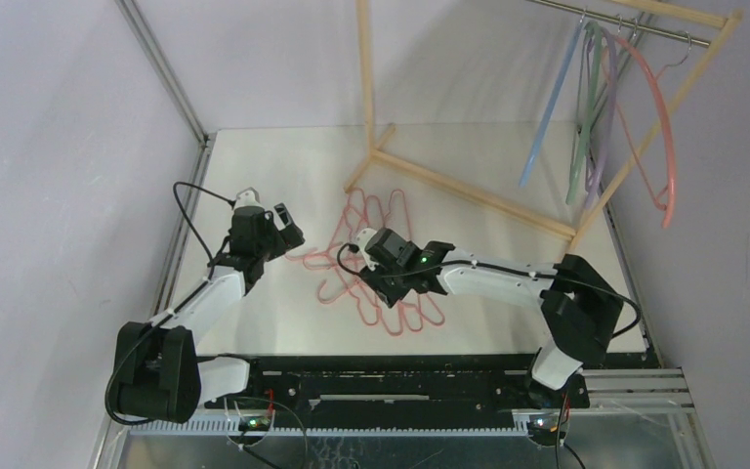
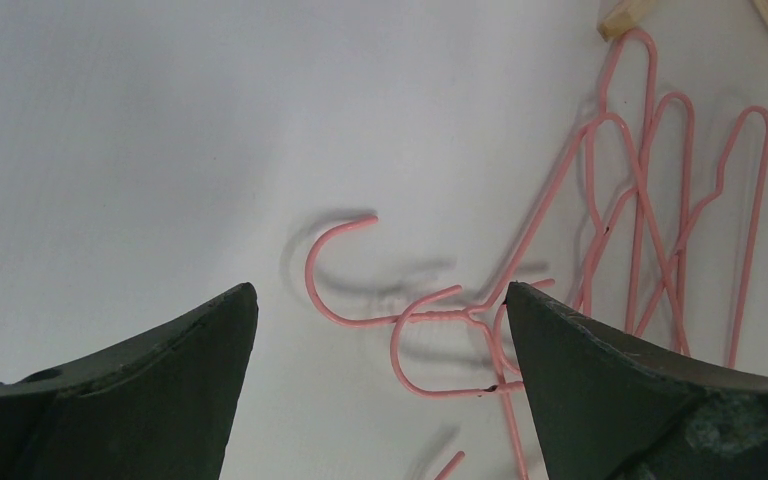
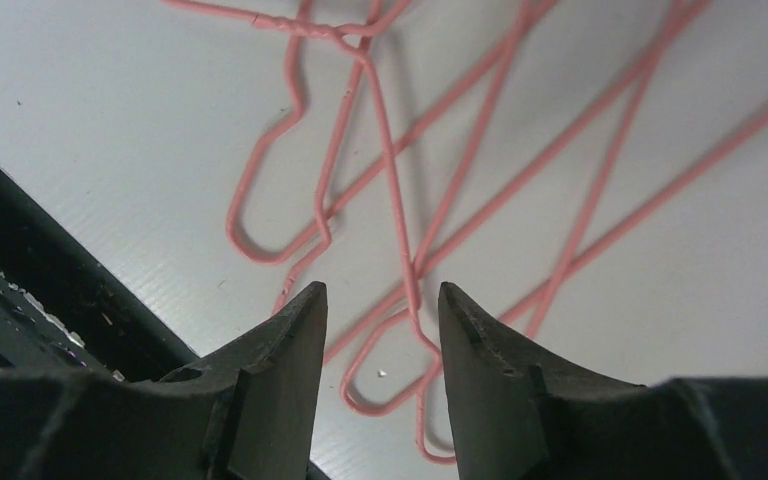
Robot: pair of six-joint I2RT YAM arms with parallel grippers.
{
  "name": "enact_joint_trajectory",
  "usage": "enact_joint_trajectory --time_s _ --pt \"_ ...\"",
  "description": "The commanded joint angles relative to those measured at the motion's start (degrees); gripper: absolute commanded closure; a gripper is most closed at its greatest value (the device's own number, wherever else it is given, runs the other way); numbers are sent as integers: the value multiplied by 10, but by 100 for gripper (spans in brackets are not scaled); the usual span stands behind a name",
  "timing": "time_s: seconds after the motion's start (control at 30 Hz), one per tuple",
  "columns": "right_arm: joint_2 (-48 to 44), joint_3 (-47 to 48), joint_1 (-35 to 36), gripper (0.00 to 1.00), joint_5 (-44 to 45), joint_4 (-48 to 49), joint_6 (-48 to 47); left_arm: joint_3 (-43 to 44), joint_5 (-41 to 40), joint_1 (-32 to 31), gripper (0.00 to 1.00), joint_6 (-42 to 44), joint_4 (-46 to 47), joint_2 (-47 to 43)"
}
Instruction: Organize the hangers
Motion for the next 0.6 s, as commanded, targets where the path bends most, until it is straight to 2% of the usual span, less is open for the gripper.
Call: enact_joint_trajectory --time_s 0.0,0.57 --pt "20 35 7 48 -16 22 -2 13 -6 4 1 -4 12 -13" --pt "111 51 1 50 -39 36 -16 2 -11 6 0 -1 13 -21"
